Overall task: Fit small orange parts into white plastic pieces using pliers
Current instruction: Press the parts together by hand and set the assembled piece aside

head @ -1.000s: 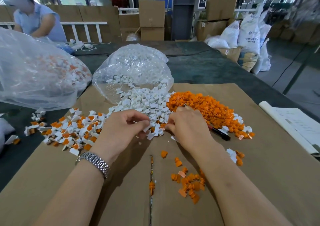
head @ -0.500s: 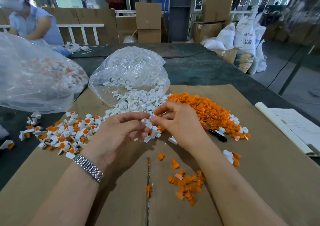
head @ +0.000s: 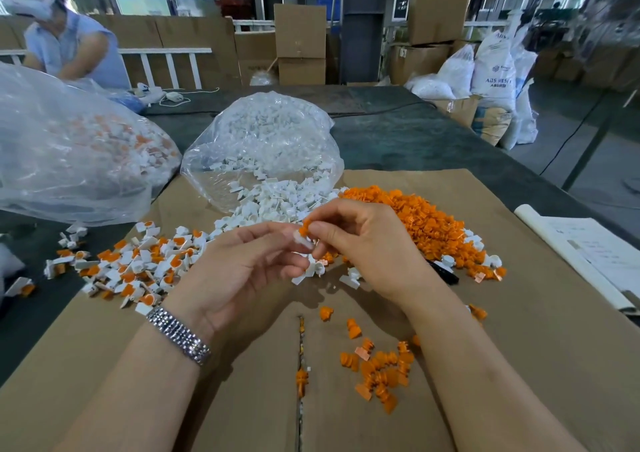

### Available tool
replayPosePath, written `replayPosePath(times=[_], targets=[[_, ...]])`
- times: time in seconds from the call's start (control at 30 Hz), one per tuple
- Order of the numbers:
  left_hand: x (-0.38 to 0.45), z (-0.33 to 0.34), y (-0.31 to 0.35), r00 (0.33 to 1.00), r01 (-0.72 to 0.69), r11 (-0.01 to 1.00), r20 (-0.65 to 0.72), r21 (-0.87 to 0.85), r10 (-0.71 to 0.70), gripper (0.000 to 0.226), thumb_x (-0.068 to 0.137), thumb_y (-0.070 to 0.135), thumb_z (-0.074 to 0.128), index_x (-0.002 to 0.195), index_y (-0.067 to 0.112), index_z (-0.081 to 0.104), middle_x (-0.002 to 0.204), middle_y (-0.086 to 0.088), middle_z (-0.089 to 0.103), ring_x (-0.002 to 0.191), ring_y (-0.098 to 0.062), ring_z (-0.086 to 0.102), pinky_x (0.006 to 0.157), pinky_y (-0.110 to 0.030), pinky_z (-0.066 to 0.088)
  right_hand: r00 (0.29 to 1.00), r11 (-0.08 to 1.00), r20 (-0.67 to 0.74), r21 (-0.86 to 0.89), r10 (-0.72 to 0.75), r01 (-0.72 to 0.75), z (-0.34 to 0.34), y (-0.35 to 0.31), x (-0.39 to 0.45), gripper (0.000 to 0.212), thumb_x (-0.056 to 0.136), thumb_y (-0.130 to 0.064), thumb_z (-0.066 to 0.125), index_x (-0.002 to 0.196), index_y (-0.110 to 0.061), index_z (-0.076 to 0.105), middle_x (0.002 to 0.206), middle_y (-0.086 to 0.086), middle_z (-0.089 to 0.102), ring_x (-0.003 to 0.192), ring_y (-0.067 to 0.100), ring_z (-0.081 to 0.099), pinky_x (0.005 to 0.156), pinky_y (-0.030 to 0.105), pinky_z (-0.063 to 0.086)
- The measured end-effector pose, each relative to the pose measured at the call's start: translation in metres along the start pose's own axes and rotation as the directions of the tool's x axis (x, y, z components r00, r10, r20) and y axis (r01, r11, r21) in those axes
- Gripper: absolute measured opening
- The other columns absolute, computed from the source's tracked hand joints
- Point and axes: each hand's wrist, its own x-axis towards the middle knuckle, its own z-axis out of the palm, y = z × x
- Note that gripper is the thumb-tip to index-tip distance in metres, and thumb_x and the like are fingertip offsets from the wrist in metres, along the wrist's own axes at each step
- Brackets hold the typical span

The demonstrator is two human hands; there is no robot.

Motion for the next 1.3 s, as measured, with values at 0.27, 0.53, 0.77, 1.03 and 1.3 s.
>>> replayPosePath(times=[0.27, 0.53, 0.77, 1.03, 1.3], targets=[[-0.002, 0.004, 0.001, 0.999, -0.034, 0.997, 0.027, -0.067, 0.036, 0.018, 0.086, 0.011, 0.066, 0.098, 0.003, 0.076, 0.084, -0.020, 0.071, 0.064, -0.020, 0.067, 0.055, -0.023, 0.056, 1.000, 1.000, 0.013, 0.012, -0.018, 0.018, 0.000, -0.006, -0.004, 0.006, 0.093, -0.011, 0.072, 0.099, -0.014, 0.074, 0.082, -0.004, 0.073, 0.074, 0.019, 0.071, 0.077, 0.038, 0.062], [-0.004, -0.001, 0.004, 0.995, -0.043, 0.997, 0.089, -0.060, 0.048, 0.020, 0.084, 0.006, 0.070, 0.103, 0.003, 0.074, 0.095, -0.022, 0.074, 0.076, -0.023, 0.075, 0.066, -0.024, 0.061, 0.998, 0.998, -0.028, -0.040, -0.053, 0.052, 0.000, -0.008, -0.006, 0.005, 0.092, -0.013, 0.074, 0.094, -0.018, 0.073, 0.081, -0.006, 0.072, 0.071, 0.014, 0.069, 0.067, 0.024, 0.057], [-0.004, 0.001, 0.001, 0.981, -0.187, 0.976, 0.064, 0.108, 0.181, 0.023, 0.072, 0.017, 0.081, 0.095, 0.013, 0.080, 0.096, -0.015, 0.077, 0.089, -0.025, 0.075, 0.074, -0.025, 0.060, 0.995, 0.989, -0.098, -0.145, 0.026, -0.041, 0.007, -0.005, -0.006, 0.009, 0.089, -0.023, 0.076, 0.082, -0.020, 0.071, 0.067, -0.009, 0.064, 0.056, 0.000, 0.053, 0.055, 0.015, 0.042], [-0.004, 0.000, 0.003, 0.990, -0.105, 0.994, 0.095, -0.021, 0.107, 0.017, 0.082, 0.009, 0.070, 0.094, 0.011, 0.081, 0.090, -0.013, 0.076, 0.079, -0.019, 0.074, 0.069, -0.023, 0.060, 0.993, 0.997, 0.094, 0.018, 0.073, -0.075, -0.007, -0.013, -0.007, 0.024, 0.084, -0.027, 0.082, 0.104, -0.025, 0.070, 0.088, -0.007, 0.069, 0.065, 0.015, 0.057, 0.065, 0.029, 0.053], [-0.005, 0.001, 0.004, 0.989, -0.069, 0.996, 0.124, -0.057, 0.075, 0.019, 0.082, 0.008, 0.068, 0.096, 0.008, 0.081, 0.089, -0.016, 0.076, 0.079, -0.020, 0.075, 0.067, -0.022, 0.060, 0.995, 0.996, 0.026, -0.014, -0.093, 0.093, -0.005, -0.013, -0.008, 0.020, 0.087, -0.015, 0.079, 0.107, -0.019, 0.077, 0.092, -0.002, 0.073, 0.078, 0.029, 0.066, 0.070, 0.033, 0.058]])
